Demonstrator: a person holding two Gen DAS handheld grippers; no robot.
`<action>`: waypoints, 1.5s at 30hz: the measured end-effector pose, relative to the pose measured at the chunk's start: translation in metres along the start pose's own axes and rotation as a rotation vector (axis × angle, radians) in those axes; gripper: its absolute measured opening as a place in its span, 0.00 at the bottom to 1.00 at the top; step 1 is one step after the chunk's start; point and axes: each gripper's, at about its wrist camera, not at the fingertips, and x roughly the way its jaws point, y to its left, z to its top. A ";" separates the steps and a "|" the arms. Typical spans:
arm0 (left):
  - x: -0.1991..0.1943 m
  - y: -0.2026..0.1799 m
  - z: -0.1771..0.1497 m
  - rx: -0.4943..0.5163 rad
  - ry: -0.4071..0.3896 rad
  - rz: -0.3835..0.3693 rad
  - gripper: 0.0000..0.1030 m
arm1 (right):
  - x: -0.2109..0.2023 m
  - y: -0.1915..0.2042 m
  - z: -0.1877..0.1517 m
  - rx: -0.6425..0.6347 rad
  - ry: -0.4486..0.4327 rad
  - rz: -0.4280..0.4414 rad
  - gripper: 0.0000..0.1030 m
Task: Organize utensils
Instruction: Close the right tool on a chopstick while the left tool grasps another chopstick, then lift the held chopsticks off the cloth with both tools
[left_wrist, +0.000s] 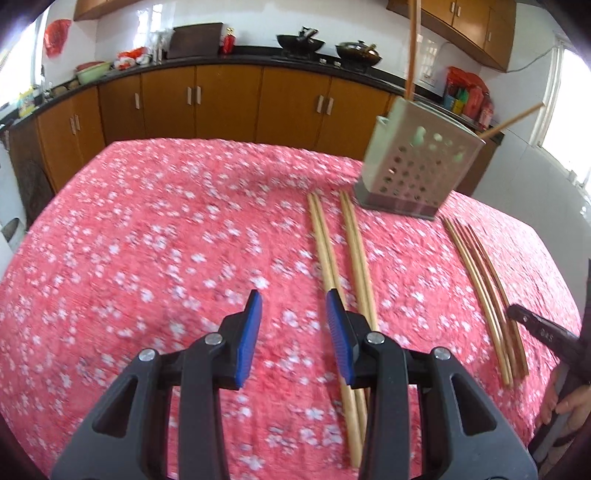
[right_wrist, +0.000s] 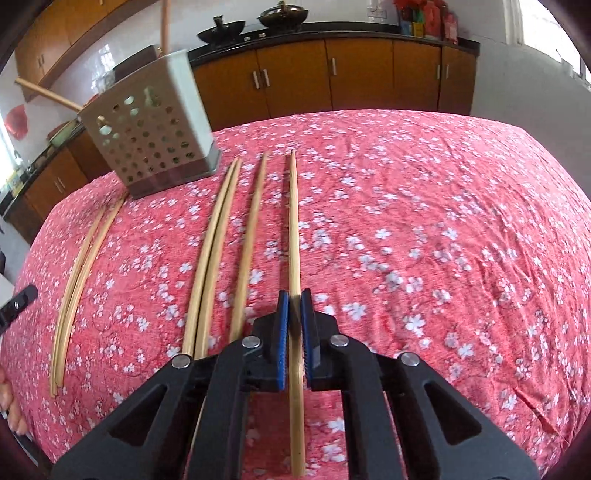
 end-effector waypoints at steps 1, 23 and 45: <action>0.001 -0.003 -0.002 0.008 0.009 -0.013 0.35 | -0.001 -0.003 0.001 0.005 -0.001 0.001 0.07; 0.022 -0.020 -0.020 0.148 0.097 0.068 0.08 | -0.009 -0.004 -0.005 -0.046 0.001 -0.005 0.08; 0.042 0.043 0.011 -0.042 0.073 0.104 0.10 | 0.010 -0.024 0.017 -0.019 -0.024 -0.077 0.08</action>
